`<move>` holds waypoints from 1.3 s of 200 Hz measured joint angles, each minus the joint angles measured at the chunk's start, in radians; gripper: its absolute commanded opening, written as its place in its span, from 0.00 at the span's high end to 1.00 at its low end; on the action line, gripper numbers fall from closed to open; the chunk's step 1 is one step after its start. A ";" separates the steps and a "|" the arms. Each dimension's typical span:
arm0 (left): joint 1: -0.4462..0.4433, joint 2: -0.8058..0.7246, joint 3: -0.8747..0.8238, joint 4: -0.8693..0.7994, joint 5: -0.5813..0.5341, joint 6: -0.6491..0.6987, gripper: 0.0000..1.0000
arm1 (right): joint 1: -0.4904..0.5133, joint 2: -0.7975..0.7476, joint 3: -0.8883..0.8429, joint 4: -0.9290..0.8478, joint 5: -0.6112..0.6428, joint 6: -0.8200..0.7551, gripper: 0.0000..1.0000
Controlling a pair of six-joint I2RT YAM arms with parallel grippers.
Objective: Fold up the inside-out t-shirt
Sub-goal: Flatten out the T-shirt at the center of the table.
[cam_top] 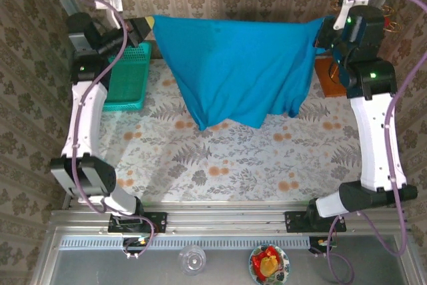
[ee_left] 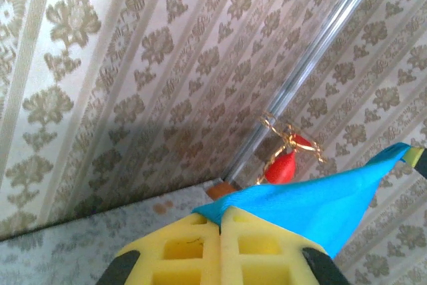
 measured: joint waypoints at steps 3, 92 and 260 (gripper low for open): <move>0.000 0.019 0.023 0.007 0.000 -0.008 1.00 | -0.001 0.017 0.017 0.005 -0.001 0.000 1.00; 0.018 -0.008 0.100 0.130 0.051 -0.147 1.00 | -0.005 -0.003 0.109 0.007 -0.080 0.013 1.00; -0.349 -0.969 -1.557 -0.300 -0.468 -0.151 0.90 | 0.021 -0.694 -1.507 -0.113 -0.295 0.544 1.00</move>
